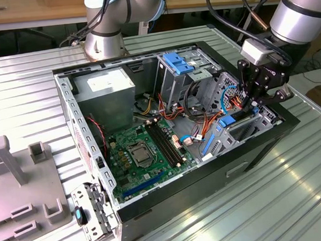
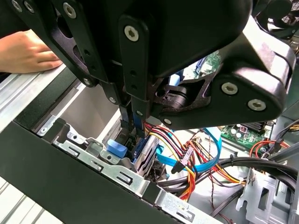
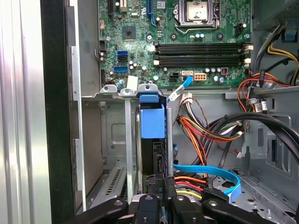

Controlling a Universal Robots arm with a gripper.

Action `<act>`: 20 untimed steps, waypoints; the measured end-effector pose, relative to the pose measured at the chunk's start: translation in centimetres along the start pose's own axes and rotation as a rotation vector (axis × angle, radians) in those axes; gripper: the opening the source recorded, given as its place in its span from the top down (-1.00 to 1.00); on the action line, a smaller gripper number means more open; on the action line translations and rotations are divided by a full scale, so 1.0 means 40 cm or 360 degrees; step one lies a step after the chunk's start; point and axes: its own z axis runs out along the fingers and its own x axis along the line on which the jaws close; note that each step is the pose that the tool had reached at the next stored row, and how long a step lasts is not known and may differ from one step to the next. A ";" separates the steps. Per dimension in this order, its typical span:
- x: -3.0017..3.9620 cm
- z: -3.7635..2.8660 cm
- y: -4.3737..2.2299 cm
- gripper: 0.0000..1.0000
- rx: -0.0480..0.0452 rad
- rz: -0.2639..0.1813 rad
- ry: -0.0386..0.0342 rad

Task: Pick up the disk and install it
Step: 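Insert the first disk wire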

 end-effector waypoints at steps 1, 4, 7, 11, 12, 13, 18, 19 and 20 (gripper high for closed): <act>0.000 -0.002 0.000 0.67 0.0000 0.0000 -0.0001; 0.000 -0.015 -0.001 0.67 0.0000 0.0000 0.0000; 0.000 -0.023 -0.001 0.67 0.0000 0.0000 0.0000; 0.000 -0.024 -0.001 0.67 0.0000 0.0000 -0.0005; 0.000 -0.023 -0.001 0.67 0.0000 0.0001 -0.0021; 0.001 -0.023 -0.001 0.67 0.0000 0.0001 -0.0027; 0.003 -0.021 -0.003 0.67 0.0000 0.0033 -0.0028; 0.003 -0.020 -0.003 0.67 0.0000 0.0034 -0.0028; 0.003 -0.020 -0.003 0.67 0.0000 0.0034 -0.0028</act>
